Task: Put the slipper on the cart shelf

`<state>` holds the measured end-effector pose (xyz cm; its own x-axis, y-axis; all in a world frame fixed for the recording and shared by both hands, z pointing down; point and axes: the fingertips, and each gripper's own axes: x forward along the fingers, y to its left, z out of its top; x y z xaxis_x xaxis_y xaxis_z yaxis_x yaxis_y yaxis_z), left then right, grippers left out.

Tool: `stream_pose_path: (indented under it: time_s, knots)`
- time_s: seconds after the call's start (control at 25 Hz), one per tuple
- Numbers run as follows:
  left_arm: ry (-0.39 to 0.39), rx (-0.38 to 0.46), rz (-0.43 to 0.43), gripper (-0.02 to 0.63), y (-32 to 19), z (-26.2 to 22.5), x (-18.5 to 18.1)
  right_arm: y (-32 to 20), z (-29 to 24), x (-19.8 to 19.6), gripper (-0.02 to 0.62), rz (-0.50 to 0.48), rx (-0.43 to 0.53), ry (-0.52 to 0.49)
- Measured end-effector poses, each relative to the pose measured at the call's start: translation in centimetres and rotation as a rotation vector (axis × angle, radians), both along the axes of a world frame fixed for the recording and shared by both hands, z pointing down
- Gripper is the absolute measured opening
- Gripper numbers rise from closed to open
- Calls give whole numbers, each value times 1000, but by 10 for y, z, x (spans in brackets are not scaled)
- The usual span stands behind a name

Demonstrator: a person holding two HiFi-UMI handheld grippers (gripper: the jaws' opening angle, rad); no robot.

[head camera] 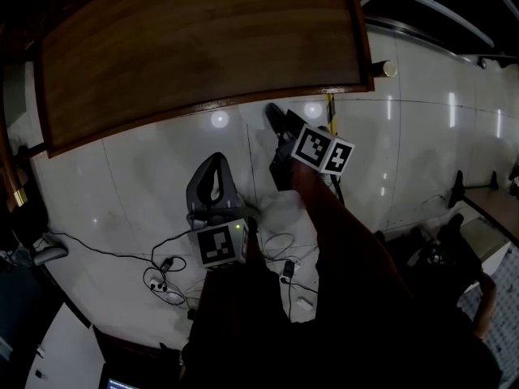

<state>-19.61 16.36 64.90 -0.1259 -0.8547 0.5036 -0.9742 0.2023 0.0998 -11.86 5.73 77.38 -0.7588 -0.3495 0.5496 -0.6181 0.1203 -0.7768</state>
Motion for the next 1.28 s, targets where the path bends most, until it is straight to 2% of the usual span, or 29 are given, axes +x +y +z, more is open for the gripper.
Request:
stream_pose_path:
  time_s: [0.2,0.44,0.72,0.92,1.16,1.28]
  knots:
    - [-9,-11,-4,15,4,2,-6,1,-5,-2,67,-13,17,-3]
    - [-46,-27,-53,15,20,-4,-27,13,-45,17,35,-71,132,47]
    - [5,-1,-136,15,32,-15,-30,54,-75,55,34,-150,217,130]
    - [9,20,-106,15,37,-22,-14,80,-88,80,34,-196,243,193]
    - [-13,-13,-17,15,56,-16,9,120,-94,109,34,-233,240,238]
    - [25,-39,-31,15,66,-14,14,139,-99,127,34,-233,239,257]
